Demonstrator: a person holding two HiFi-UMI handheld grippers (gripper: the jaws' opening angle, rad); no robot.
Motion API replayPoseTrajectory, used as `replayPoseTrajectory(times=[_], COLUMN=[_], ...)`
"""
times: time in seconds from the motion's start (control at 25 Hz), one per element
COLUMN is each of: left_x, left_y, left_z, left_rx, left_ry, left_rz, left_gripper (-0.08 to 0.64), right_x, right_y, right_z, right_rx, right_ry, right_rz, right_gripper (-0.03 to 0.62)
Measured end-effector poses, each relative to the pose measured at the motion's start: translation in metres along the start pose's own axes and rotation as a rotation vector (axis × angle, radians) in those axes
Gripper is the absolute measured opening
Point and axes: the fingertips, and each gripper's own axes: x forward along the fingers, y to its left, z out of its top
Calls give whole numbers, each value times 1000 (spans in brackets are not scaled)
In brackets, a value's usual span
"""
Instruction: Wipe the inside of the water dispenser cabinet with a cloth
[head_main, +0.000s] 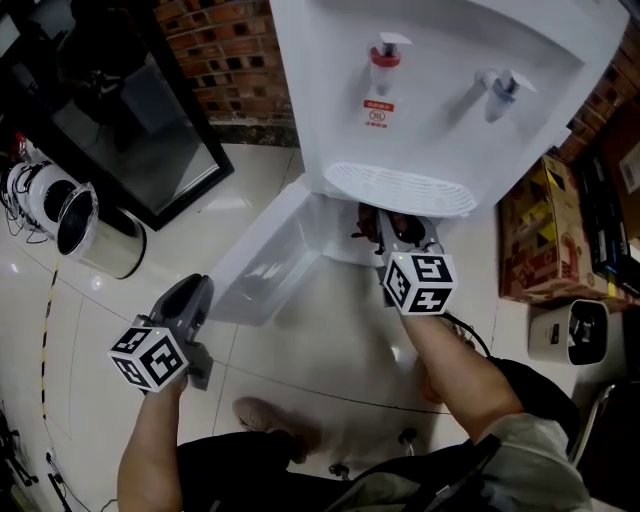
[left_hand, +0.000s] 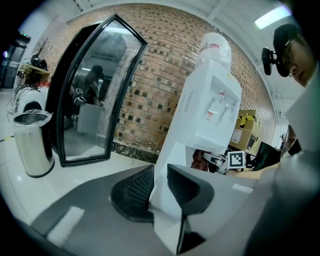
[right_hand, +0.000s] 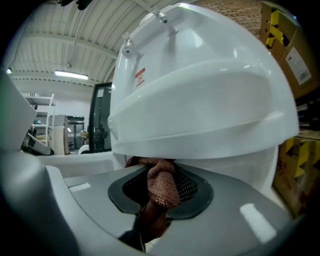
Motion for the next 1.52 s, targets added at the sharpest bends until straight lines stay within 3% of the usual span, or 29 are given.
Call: replayPoseTrajectory(times=[0.32, 0.64, 0.92, 1.52], left_x=[-1, -3, -3, -4], left_y=[1, -2, -7, -4], left_z=[-1, -2, -1, 4], left_rx=[18, 11, 5, -42], left_ry=[3, 10, 20, 12], left_rz=[31, 46, 40, 84], left_gripper=[81, 81, 78, 87], right_x=[-59, -93, -88, -33], right_y=[-97, -142, -135, -141], right_z=[6, 9, -3, -166], right_rx=[-1, -23, -105, -184], right_ry=[3, -11, 3, 385], right_rz=[-226, -330, -314, -264], right_gripper=[101, 101, 101, 104])
